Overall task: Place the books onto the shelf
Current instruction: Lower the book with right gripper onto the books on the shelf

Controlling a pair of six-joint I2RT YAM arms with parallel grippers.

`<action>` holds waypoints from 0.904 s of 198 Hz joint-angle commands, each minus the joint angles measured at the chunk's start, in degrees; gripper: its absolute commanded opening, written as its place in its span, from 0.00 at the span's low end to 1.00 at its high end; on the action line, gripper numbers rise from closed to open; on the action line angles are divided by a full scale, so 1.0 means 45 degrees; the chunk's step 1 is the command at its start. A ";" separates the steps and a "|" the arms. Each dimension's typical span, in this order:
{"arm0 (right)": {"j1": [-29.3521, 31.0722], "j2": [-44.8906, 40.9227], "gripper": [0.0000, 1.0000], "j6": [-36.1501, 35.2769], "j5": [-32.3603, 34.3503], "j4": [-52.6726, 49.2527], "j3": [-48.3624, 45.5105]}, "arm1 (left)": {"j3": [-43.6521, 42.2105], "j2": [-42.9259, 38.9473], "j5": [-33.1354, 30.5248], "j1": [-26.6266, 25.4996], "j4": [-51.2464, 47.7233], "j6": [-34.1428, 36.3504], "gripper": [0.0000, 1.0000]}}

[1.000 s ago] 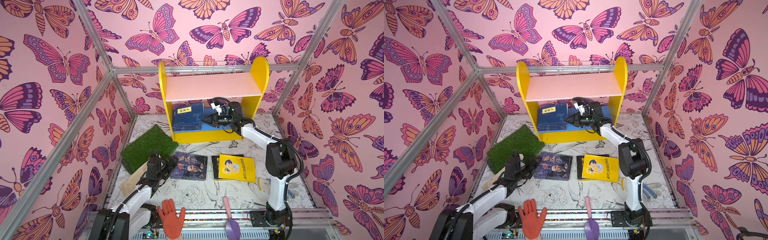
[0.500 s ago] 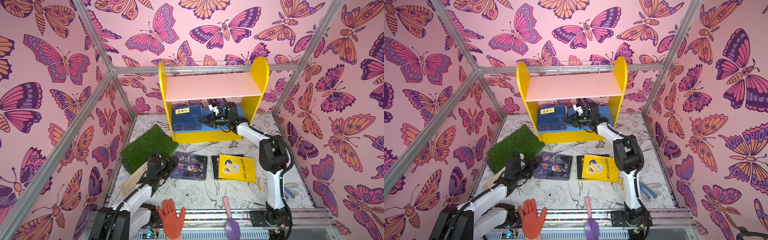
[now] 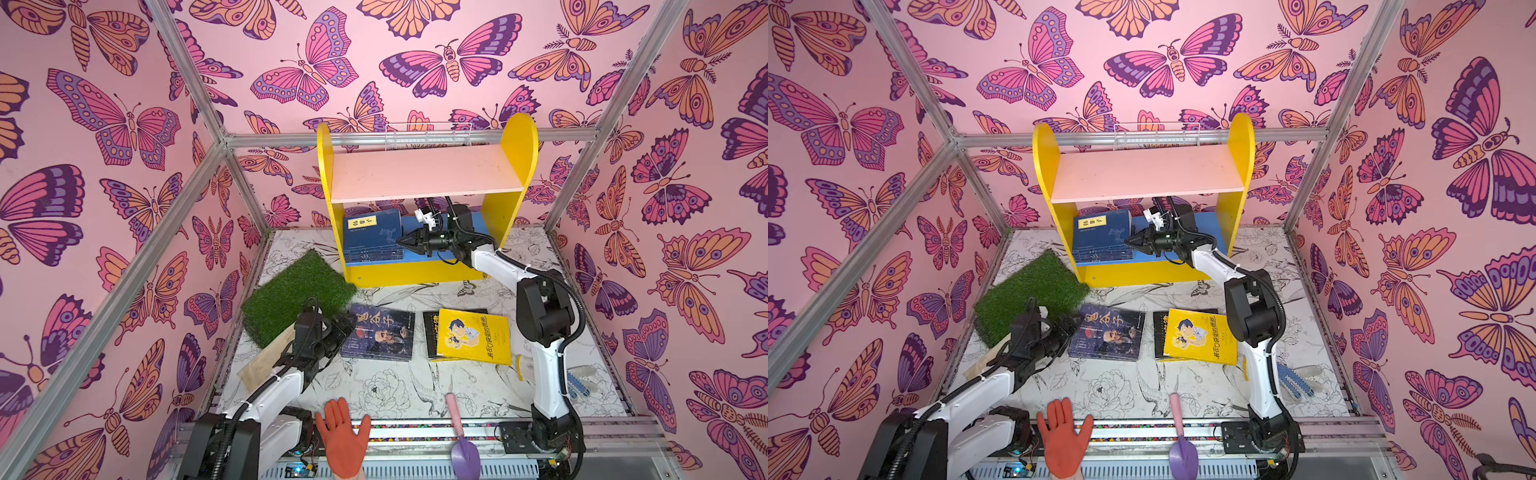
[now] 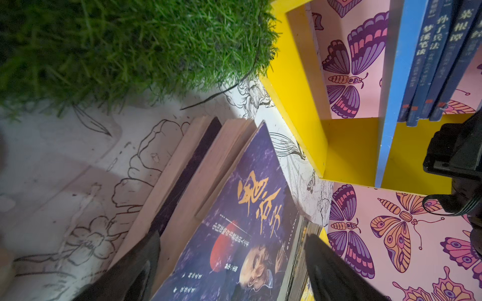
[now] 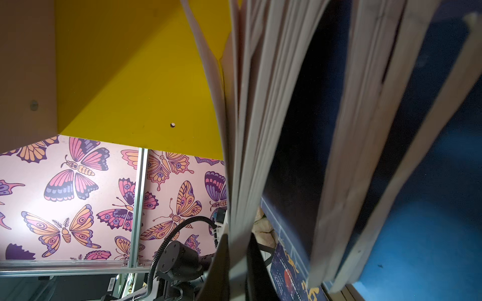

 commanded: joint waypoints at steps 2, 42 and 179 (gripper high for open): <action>0.0501 0.0142 0.12 -0.0915 0.0651 -0.0791 0.0783 | 0.0116 0.0015 0.0196 0.0079 -0.0236 0.0156 0.89; 0.0719 -0.0234 0.26 -0.2831 0.2327 -0.3575 0.1400 | 0.0032 -0.0094 0.0164 0.0067 -0.0236 0.0129 0.89; 0.1689 0.0519 0.44 -0.7292 0.7843 -1.0374 0.5513 | -0.0017 -0.0180 0.0203 0.0064 -0.0238 0.0063 0.89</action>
